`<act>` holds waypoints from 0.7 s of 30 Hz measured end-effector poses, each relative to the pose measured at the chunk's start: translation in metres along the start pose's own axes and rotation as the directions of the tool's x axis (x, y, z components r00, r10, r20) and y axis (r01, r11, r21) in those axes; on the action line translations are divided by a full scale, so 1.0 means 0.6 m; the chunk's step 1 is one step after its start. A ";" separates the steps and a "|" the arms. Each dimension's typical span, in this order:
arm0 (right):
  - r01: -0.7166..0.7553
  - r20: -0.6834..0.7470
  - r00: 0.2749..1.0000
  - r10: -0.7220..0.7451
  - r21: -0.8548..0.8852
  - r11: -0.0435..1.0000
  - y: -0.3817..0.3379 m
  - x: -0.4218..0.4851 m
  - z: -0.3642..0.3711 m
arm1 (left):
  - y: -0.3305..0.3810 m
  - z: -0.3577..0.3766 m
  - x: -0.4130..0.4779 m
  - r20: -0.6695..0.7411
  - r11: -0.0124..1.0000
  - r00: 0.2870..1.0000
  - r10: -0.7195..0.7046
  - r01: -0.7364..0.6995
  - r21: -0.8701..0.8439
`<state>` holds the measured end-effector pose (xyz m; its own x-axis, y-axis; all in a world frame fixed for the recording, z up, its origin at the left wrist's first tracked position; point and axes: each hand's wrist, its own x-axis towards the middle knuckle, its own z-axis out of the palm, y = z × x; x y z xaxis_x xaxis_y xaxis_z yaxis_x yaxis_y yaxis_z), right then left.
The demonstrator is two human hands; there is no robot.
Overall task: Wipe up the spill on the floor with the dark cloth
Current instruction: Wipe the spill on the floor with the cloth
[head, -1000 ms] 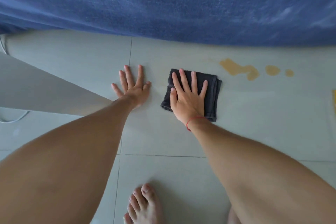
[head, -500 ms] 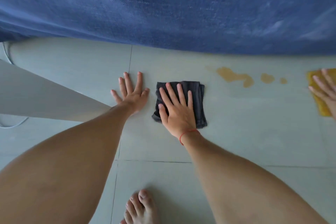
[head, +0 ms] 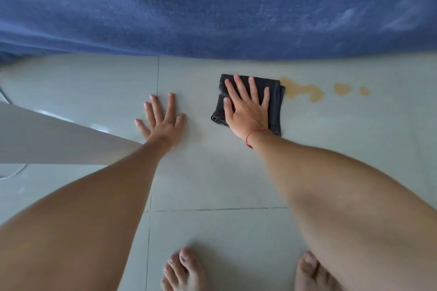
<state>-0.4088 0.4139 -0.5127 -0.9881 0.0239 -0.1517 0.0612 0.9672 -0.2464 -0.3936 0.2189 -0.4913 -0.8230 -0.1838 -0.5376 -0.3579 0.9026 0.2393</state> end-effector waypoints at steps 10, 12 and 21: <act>-0.008 -0.045 0.999 0.011 0.064 0.998 0.041 -0.027 -0.005 | 0.103 0.002 -0.009 -0.210 0.986 0.964 0.165 -0.155 0.067; -0.046 -0.068 0.996 0.050 0.059 0.997 0.073 -0.097 -0.003 | 0.143 0.005 -0.004 -0.161 0.972 0.961 0.225 -0.211 0.099; -0.282 -0.030 0.958 0.284 0.066 0.957 0.148 -0.137 -0.019 | 0.190 0.035 -0.003 0.153 0.980 0.978 0.139 -0.158 0.125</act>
<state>-0.3235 0.5010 -0.5113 -0.9338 0.3053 -0.1867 0.3463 0.9024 -0.2563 -0.4235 0.3300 -0.4798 -0.7873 0.0049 -0.6166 -0.1654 0.9617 0.2188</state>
